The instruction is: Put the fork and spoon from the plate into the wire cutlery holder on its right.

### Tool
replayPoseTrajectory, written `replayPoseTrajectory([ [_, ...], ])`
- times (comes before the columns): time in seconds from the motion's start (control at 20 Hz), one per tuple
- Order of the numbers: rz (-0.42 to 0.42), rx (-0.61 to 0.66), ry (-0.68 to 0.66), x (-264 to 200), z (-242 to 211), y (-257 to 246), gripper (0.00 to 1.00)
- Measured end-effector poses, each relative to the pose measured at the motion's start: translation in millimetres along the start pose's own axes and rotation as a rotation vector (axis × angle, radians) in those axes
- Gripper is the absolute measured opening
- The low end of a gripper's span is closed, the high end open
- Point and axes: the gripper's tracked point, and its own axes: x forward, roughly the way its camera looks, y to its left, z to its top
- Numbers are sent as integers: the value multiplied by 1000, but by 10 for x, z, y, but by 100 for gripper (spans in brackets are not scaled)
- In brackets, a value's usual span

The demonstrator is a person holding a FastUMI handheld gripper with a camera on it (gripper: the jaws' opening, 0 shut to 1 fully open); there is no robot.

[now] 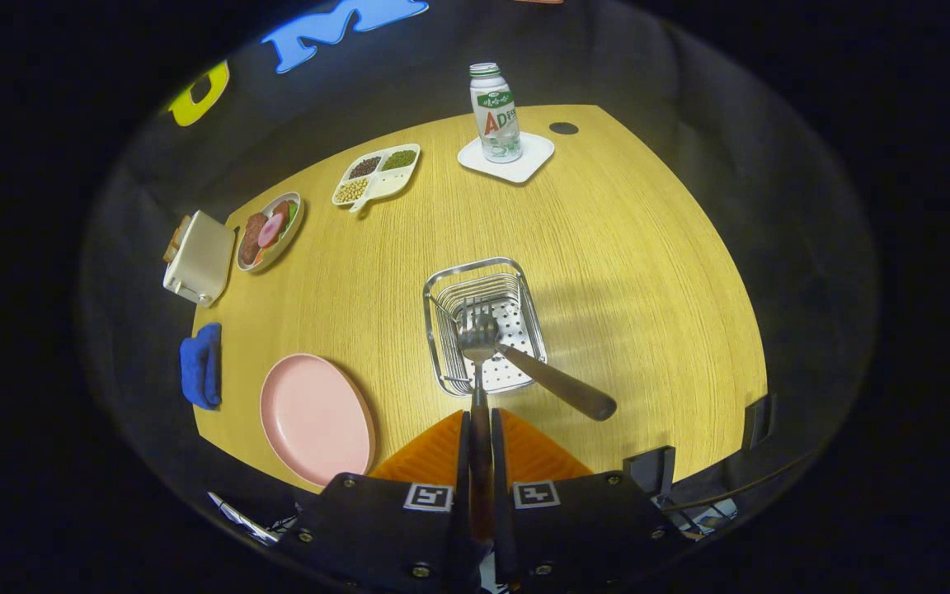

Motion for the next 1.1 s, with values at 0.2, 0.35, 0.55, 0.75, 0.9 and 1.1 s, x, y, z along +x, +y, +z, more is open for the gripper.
replayPoseTrajectory([
  [0.2, 0, 3, -17, -39, 25, 31, 21],
  [0.35, -1, -1, -24, -42, 11, 42, 21],
  [0.55, 15, -4, -31, -124, -29, 91, 21],
  [0.75, 24, -26, -59, -316, -74, 137, 21],
  [0.9, 35, -36, -103, -517, -19, 178, 21],
  [1.1, 26, -53, -268, -820, 302, 288, 21],
])
